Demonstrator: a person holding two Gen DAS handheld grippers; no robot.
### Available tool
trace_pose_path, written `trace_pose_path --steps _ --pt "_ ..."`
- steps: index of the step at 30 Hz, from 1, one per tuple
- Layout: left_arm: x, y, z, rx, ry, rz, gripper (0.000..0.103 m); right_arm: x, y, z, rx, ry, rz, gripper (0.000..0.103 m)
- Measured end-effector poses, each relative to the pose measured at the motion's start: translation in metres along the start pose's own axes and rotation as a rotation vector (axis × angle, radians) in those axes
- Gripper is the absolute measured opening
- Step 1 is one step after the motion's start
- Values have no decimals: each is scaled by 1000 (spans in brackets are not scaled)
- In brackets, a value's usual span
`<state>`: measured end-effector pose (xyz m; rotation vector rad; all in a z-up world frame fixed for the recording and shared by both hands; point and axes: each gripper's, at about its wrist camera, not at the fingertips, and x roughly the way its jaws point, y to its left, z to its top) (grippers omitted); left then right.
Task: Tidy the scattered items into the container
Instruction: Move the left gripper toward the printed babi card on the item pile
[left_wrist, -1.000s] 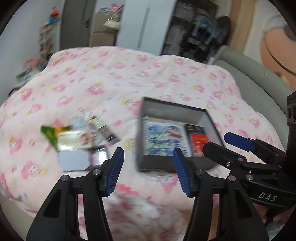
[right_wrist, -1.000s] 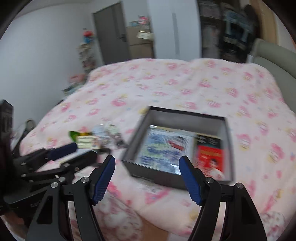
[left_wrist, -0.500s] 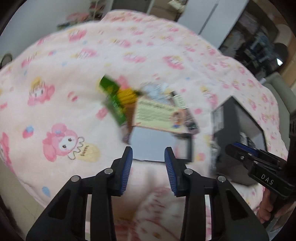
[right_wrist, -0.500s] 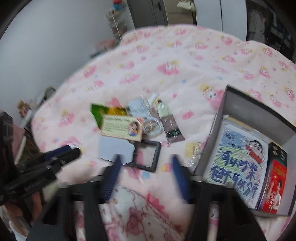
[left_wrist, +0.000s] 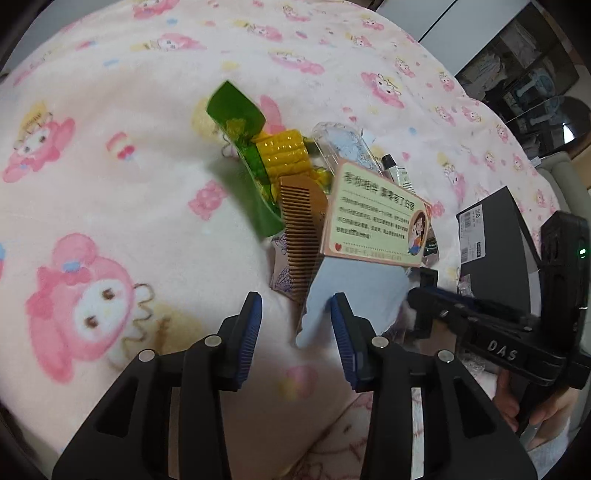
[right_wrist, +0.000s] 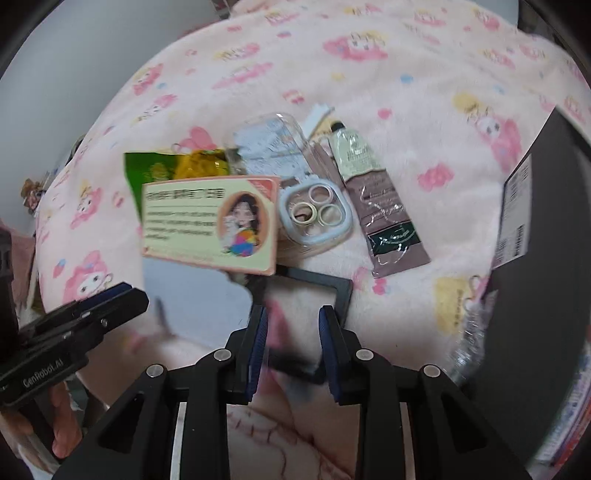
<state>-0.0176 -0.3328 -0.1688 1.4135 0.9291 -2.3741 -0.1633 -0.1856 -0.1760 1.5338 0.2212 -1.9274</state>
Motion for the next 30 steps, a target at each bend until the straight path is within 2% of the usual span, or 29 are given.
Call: trace_pose_path --steps 4,6,8,10,12,18,20,23,26,27,30 --pt "8 0 4 -28 29 -99 42 10 0 3 -12 34 32 30" --pt "6 -6 5 -22 27 -116 39 7 5 3 -34 33 62 30" --pt "-2 -16 5 1 11 -123 25 1 12 1 -70 28 107 30" --pt "-13 -27 5 25 -17 -96 12 -7 17 -3 -86 10 91 30" --pt "-23 -34 5 41 -38 -101 9 -15 15 -7 -77 -9 83 30" --pt "-62 -74 -7 146 -79 -190 9 -49 -13 -24 39 -64 174 30" --pt "-73 -88 -12 162 -80 -247 9 -63 -22 -33 71 -87 203 30" --pt "-85 -118 -25 212 -51 -360 9 -86 -31 -50 89 -116 234 30" --pt "-85 -159 -45 281 17 -461 9 -109 -40 -70 73 -159 199 30" --pt "-82 -171 -52 300 39 -473 9 -113 -43 -77 77 -166 182 30" --pt "-71 -201 -70 360 61 -423 9 -124 -61 -101 133 -174 171 30"
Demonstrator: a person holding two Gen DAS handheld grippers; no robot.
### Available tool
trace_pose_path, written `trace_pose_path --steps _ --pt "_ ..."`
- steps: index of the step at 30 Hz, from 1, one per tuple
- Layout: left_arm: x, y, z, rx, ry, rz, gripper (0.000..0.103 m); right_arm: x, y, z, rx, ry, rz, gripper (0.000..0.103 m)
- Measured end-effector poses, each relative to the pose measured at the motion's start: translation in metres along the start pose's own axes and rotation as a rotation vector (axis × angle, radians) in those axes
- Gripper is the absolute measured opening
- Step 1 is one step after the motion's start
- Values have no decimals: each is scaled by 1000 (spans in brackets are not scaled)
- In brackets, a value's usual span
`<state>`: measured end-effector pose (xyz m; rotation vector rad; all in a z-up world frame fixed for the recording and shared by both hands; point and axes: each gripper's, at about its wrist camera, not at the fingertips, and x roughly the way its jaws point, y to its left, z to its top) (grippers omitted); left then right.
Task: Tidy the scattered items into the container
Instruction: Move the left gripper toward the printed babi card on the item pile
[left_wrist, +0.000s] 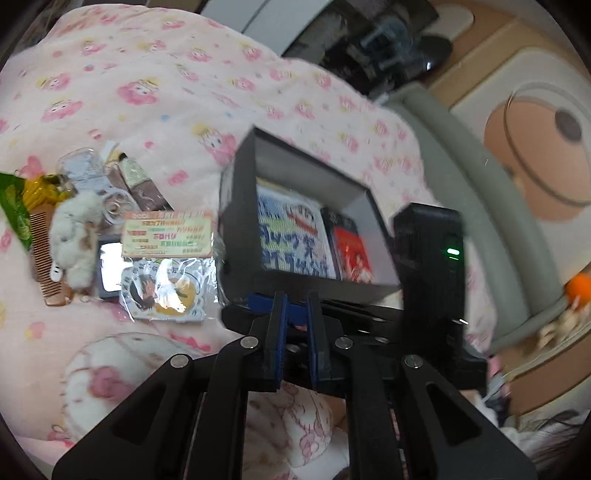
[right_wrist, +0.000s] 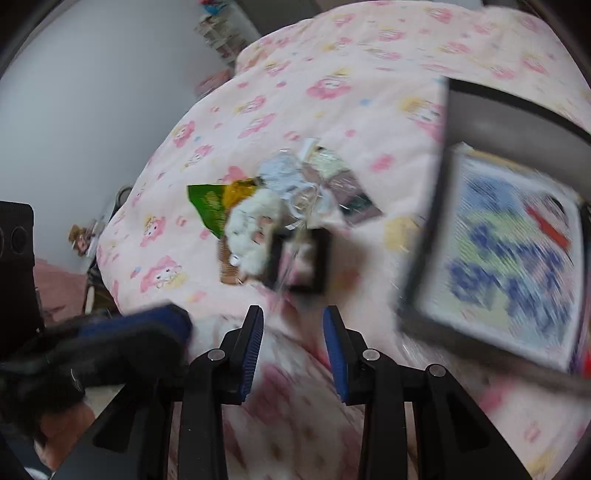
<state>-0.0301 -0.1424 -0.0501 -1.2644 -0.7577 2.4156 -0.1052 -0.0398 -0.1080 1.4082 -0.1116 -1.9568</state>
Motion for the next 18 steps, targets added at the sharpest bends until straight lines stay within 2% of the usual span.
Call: trace_pose_path --steps 2,5,9,11,14,18 --pt "7 -5 0 -5 -2 6 9 -13 -15 -12 30 -16 -15 30" --pt "4 8 0 -54 -16 59 9 -25 -31 -24 66 -22 -29 30" --pt "-3 38 5 -127 -35 208 9 -28 -38 -26 76 -27 -11 30" --pt "-5 57 9 -147 -28 270 9 -20 -35 -26 60 -7 -10 30" --pt "-3 87 12 -193 10 313 11 1 -36 -27 62 46 -16 31" --pt "18 116 14 -230 87 339 23 37 -42 -18 79 117 -53 32"
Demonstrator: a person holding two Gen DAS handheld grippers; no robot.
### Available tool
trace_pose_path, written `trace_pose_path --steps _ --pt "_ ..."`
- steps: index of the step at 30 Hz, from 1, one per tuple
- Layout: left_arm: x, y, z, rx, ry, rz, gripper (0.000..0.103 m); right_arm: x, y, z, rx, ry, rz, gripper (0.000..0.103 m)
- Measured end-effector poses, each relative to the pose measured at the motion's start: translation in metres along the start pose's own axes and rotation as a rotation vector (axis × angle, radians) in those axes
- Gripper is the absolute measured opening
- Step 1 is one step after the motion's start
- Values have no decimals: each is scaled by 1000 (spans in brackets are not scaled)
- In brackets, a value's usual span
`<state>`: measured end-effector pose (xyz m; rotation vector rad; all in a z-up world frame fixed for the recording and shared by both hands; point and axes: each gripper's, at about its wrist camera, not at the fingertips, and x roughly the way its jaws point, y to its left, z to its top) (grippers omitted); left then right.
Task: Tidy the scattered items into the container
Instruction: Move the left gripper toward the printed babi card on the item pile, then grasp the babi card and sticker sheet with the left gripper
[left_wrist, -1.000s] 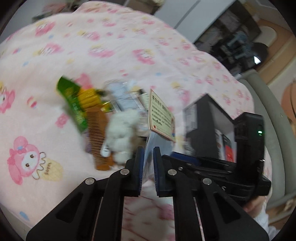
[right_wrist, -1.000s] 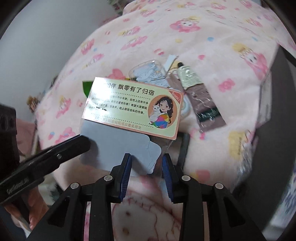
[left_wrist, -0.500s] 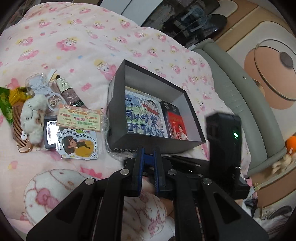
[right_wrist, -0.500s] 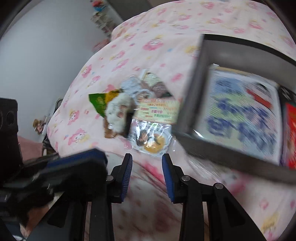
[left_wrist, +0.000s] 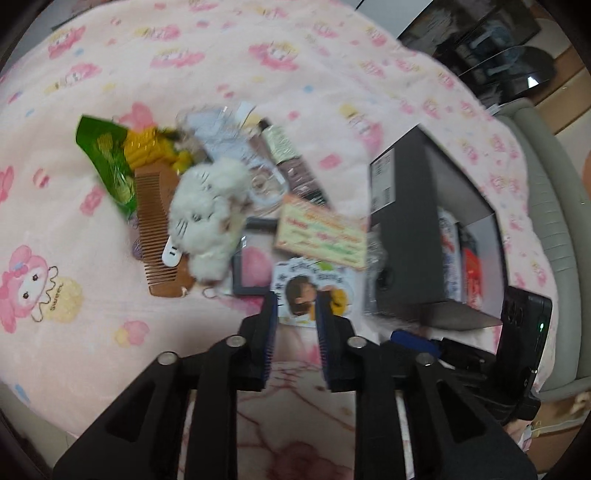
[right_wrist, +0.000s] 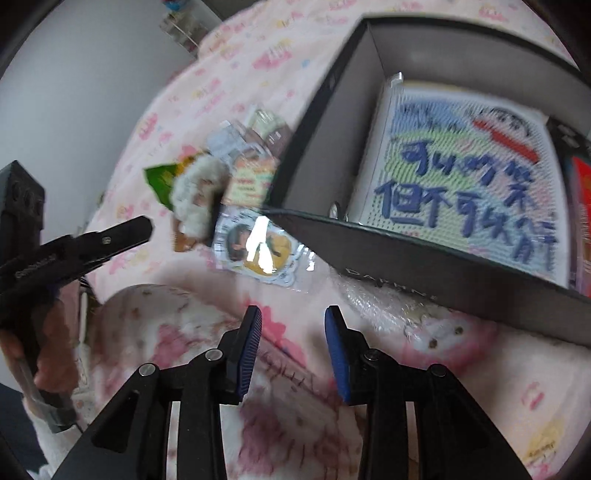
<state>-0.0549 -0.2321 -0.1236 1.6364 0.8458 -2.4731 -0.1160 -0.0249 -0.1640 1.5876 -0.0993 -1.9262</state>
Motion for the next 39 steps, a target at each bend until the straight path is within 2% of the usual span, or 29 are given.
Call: trace_pose_path --steps 3,6,7,11,13,16,17,19,21,24,30,33,36,39 --pt "15 4 5 -3 38 -1 23 20 -2 9 19 20 -12 38" --pt "29 8 15 -52 36 45 23 39 -6 15 56 36 -21 40" --pt "35 8 19 -56 48 54 23 42 -5 17 52 24 -46 41" --pt "55 2 28 -52 125 60 24 49 2 22 25 47 -55 42" --pt "65 -6 31 -27 179 62 35 50 3 24 33 47 -28 42" --pt "73 -17 36 -11 215 53 35 50 9 28 29 18 54 43" --pt "73 -19 36 -5 212 64 34 51 11 30 24 13 57 43" --pt "69 -24 35 14 182 111 15 57 15 35 3 28 55 43" --pt "59 -26 29 18 147 123 12 58 18 37 4 37 46 41" --pt "39 -28 14 -6 108 58 12 45 15 29 -13 -4 43 35" --pt "-9 -59 -18 32 24 -17 12 -13 21 8 -45 -89 73 33" --pt "-19 -86 -34 77 62 -175 12 -46 19 -13 -56 -133 91 33" --pt "-11 -121 -56 164 93 -164 11 -74 12 -37 -42 -179 104 33" --pt "5 -140 -70 170 137 -183 9 -92 -1 -49 -36 -204 54 33"
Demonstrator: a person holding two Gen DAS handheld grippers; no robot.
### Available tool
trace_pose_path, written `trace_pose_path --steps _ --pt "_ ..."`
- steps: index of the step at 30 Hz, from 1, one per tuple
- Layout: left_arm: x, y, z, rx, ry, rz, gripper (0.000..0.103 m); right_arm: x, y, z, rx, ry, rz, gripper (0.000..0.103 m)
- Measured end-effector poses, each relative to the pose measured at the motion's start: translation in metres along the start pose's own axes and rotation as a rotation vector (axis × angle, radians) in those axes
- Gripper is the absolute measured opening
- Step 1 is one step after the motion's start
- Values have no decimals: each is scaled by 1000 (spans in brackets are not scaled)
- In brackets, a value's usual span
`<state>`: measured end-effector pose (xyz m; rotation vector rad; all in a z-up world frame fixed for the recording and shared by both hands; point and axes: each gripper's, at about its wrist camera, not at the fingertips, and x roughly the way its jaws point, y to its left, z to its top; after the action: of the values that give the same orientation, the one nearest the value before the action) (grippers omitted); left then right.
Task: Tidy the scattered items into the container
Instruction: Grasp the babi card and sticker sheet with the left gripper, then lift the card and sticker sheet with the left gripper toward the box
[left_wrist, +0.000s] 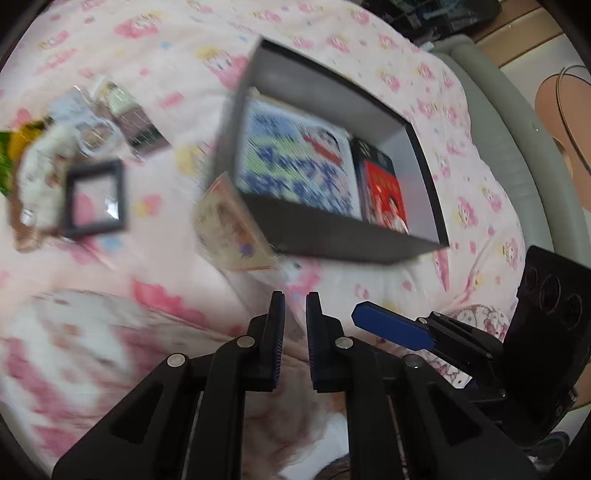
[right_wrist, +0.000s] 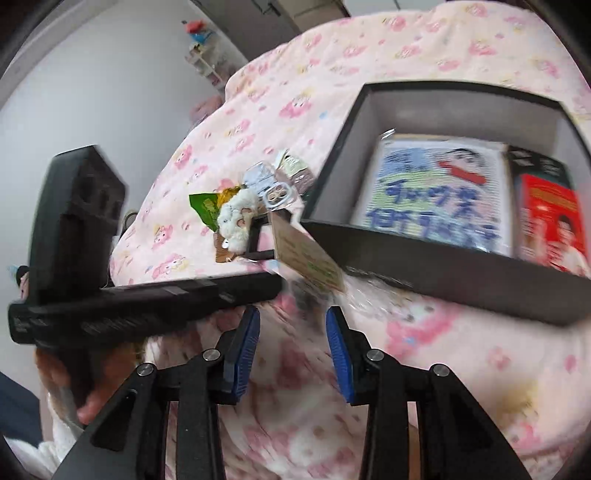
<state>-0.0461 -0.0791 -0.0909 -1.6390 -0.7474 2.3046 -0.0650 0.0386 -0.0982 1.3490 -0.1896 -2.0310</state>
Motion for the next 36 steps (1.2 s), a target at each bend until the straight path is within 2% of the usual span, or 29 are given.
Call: trace_pose_path --steps 2,7,13,16,19,22,23,24,25,29,32,33,36 --pt "3 -9 -4 7 -1 -1 9 -7 -13 -10 34 0 -35 33" --pt "8 -19 -7 9 -19 71 11 -17 -48 -25 95 5 -88 33" --pt "0 -12 -10 -21 -62 183 11 -14 -74 -30 147 14 -63 33" --pt "2 -2 -8 -60 -59 190 13 -9 -77 -26 152 17 -50 33" --pt "8 2 -7 -70 -57 205 13 3 -79 -20 153 44 -82 33" --pt "14 10 -7 -99 -64 244 13 14 -76 -19 151 61 -43 33" --pt "17 13 -6 -114 -60 269 12 17 -76 -20 148 68 -34 33" --pt "19 17 -7 -131 -58 290 4 19 -76 -22 149 75 -35 33" --pt "20 19 -9 -140 -60 298 2 21 -78 -23 155 84 -38 33" --pt "8 8 -21 -104 -83 203 0 15 -85 -29 167 86 -67 33" --pt "1 -10 -28 -73 -67 60 0 1 -86 -32 138 62 -149 33" --pt "0 -19 -30 -51 -64 22 0 -6 -87 -34 144 49 -148 33" --pt "6 -49 -35 57 -69 -28 0 -31 -94 -37 177 3 -133 34"
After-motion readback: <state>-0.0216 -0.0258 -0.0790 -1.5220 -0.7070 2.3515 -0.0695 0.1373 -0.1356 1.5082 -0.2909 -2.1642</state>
